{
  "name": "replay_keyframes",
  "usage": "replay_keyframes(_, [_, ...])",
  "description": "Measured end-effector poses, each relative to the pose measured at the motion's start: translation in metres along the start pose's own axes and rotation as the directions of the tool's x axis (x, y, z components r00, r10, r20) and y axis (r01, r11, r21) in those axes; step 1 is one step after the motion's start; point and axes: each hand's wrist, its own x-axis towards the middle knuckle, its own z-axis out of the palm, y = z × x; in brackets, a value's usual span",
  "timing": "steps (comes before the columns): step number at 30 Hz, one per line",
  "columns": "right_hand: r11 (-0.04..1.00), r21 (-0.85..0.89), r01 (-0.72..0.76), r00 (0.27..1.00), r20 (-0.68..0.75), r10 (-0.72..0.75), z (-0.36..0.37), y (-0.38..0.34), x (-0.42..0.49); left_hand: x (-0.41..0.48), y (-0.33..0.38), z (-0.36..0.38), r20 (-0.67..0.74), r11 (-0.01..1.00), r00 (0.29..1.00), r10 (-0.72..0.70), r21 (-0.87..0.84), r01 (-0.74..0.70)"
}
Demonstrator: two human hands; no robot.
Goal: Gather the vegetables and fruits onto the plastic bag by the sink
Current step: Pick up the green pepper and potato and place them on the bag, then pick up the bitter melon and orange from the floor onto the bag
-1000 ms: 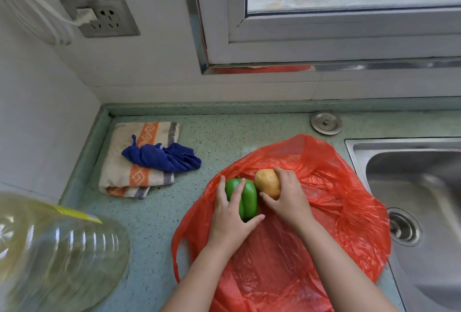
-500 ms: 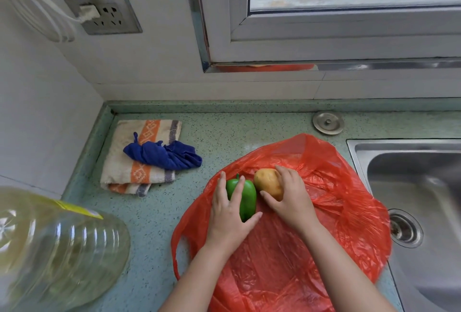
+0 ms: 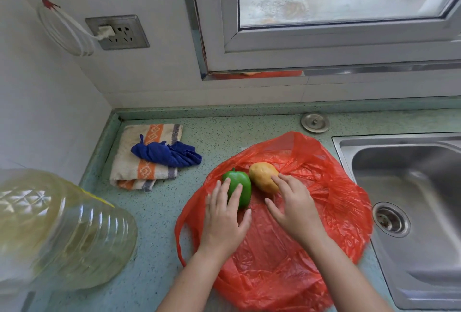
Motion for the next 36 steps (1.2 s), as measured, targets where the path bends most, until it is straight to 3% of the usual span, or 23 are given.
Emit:
replay_keyframes(4, [1.0, -0.02, -0.003, 1.0, -0.024, 0.002, -0.012, -0.001, -0.027, -0.018, 0.013, 0.001, -0.012, 0.997, 0.997, 0.078, -0.022, -0.078])
replay_keyframes(10, [0.984, -0.068, -0.164, 0.984, -0.086, 0.158, -0.034, 0.013, -0.076, -0.044, 0.034, 0.008, 0.002, 0.972, 0.984, 0.179, -0.155, -0.177])
replay_keyframes(18, [0.92, -0.043, -0.389, 0.899, -0.235, 0.37, -0.041, -0.012, -0.172, -0.082, 0.049, 0.01, 0.015, 0.857, 0.88, 0.475, -0.237, -0.458])
replay_keyframes(24, [0.83, -0.06, -0.554, 0.799, -0.319, 0.51, -0.034, -0.041, -0.249, -0.126, 0.052, 0.012, 0.031, 0.758, 0.799, 0.6, -0.341, -0.556])
replay_keyframes(30, [0.708, -0.003, -0.706, 0.638, -0.436, 0.635, -0.045, -0.058, -0.317, -0.166, 0.079, 0.014, 0.03, 0.624, 0.689, 0.724, -0.455, -0.636])
replay_keyframes(36, [0.631, 0.046, -0.775, 0.502, -0.56, 0.658, -0.06, -0.059, -0.373, -0.202, 0.119, 0.017, 0.02, 0.517, 0.576, 0.817, -0.467, -0.717])
